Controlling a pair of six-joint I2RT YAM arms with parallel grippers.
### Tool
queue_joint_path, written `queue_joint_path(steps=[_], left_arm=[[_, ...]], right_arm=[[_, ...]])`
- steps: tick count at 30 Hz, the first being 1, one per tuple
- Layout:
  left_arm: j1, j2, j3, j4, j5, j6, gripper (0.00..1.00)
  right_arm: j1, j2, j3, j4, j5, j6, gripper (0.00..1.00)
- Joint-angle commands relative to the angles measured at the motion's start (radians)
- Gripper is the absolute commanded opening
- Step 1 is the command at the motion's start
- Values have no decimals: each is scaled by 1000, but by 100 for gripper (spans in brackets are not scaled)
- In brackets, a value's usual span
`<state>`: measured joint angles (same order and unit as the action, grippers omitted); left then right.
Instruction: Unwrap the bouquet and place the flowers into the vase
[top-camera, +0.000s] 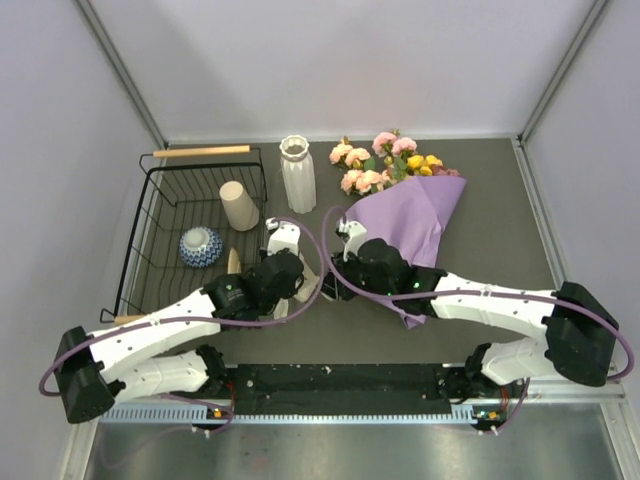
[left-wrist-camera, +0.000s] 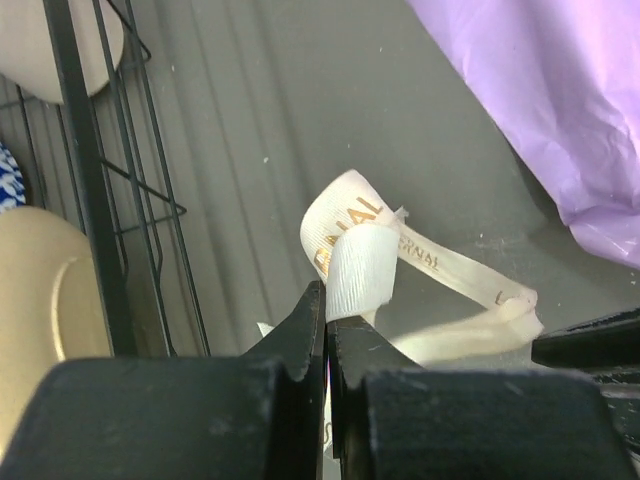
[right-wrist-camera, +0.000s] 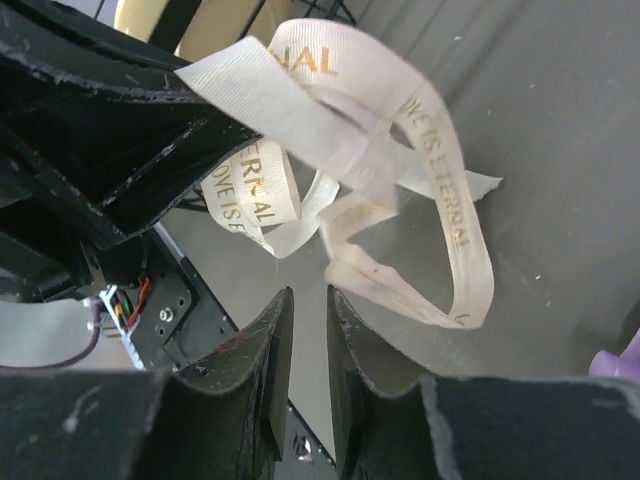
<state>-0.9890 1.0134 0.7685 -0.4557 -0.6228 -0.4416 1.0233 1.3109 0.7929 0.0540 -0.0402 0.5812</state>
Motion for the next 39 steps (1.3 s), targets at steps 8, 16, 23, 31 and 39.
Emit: queue_joint_path(steps=[8, 16, 23, 31, 39], left_arm=[[3, -116, -95, -101, -32, -263, 0], [3, -180, -120, -74, 14, -218, 53], [3, -269, -141, 112, 187, -46, 67], [3, -308, -172, 348, 415, 52, 69], [3, -453, -163, 359, 404, 119, 70]], right_arm=[[-9, 140, -11, 241, -309, 55, 26], [-95, 18, -36, 9, -55, 20, 57], [-104, -70, -14, -318, 192, -320, 69], [10, -18, 6, -384, 396, -402, 72], [144, 244, 126, -510, 793, -405, 75]])
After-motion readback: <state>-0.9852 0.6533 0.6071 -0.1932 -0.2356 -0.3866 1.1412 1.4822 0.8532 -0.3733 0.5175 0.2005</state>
